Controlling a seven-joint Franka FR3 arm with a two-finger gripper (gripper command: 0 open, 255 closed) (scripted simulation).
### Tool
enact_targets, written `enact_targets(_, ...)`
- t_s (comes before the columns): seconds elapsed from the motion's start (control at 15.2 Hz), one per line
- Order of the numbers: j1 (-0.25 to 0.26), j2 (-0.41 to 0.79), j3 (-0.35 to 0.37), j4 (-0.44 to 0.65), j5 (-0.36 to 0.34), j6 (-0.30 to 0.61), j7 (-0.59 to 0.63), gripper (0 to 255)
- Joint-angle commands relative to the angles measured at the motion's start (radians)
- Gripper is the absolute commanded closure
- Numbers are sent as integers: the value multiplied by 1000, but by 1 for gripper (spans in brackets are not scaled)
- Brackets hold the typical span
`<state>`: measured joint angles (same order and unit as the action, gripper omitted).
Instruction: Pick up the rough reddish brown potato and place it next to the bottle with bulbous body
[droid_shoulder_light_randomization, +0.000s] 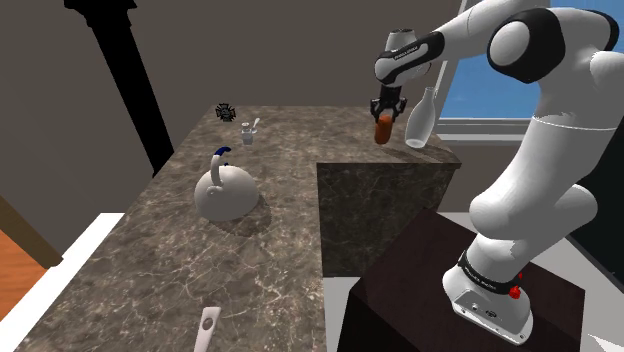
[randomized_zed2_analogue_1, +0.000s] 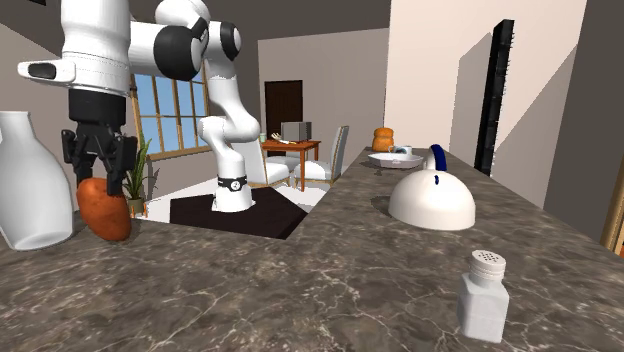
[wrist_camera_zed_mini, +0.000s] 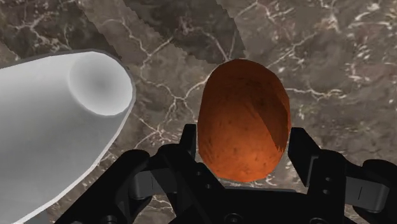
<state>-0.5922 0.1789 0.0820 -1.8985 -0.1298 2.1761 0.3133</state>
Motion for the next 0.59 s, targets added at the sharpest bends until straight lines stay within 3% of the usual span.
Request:
enact_targets(0.0,-1,5,-1,-20,-2,25,3,255)
enact_targets(0.53,1,52,-5,-70,-17,121,18,255)
